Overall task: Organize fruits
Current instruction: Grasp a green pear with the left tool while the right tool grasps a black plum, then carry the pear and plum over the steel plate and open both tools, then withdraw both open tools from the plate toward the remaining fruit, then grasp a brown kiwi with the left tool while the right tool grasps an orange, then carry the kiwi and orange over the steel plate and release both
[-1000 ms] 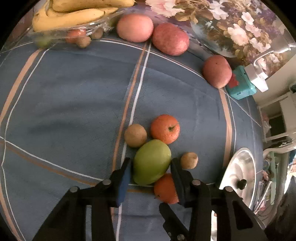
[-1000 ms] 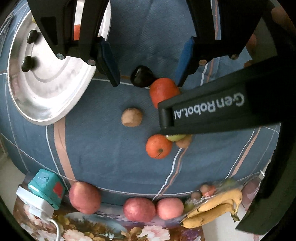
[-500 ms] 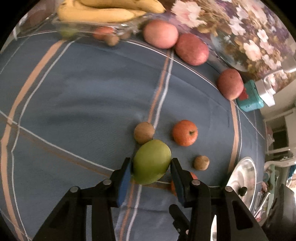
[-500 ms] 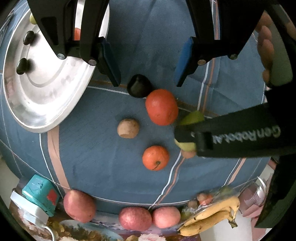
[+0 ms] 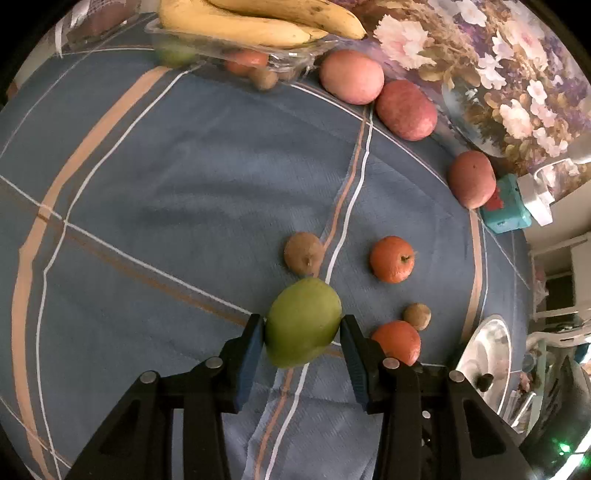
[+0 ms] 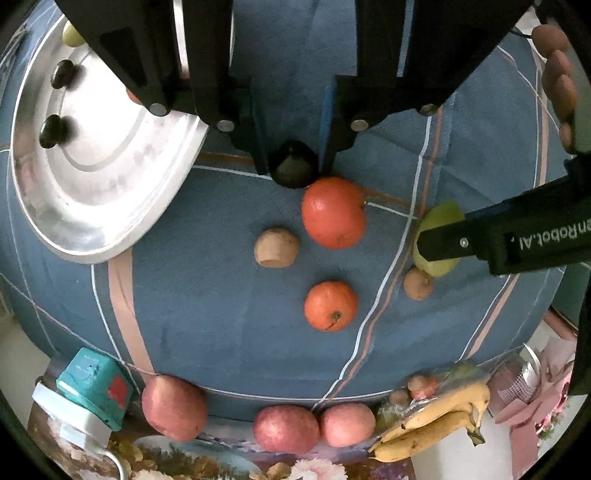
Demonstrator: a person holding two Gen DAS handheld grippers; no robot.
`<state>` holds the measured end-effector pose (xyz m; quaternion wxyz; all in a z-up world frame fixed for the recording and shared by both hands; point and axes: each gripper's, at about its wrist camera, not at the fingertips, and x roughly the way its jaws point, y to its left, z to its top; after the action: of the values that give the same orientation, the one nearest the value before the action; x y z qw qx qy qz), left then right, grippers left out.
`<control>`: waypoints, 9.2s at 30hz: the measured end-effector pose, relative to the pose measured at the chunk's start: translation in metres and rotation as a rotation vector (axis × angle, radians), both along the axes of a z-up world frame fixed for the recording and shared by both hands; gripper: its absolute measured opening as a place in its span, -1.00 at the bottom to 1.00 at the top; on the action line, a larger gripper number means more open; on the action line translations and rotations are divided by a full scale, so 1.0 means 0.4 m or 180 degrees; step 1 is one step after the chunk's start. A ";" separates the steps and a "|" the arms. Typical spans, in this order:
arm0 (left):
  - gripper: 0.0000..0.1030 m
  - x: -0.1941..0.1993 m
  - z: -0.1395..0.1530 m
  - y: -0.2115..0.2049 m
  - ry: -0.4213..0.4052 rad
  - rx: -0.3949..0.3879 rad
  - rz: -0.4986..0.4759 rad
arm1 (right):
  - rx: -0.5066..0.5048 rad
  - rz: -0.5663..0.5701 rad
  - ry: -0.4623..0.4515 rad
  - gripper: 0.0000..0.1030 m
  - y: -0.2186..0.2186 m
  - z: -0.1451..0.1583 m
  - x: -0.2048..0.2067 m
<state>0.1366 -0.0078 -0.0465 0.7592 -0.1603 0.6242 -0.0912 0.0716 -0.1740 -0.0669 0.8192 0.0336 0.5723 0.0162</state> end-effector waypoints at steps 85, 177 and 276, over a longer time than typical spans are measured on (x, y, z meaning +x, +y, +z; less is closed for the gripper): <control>0.00 0.012 -0.035 -0.085 -0.0332 -0.0230 0.0145 | 0.0239 -0.1135 -0.0427 -0.48 -0.171 0.115 -0.145; 1.00 -0.020 0.138 -0.056 -0.1079 0.1475 -0.0025 | 0.0058 -0.1615 -0.0375 0.81 -0.328 0.122 -0.168; -0.50 -0.189 0.178 -0.373 -0.1129 0.0019 -0.1373 | 0.0465 -0.1835 -0.0695 -0.25 -0.426 0.179 -0.238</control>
<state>0.0608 -0.1570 0.0246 0.8201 -0.0029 0.5014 -0.2755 -0.0236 -0.3446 0.0045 0.8420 0.2513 0.4453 -0.1720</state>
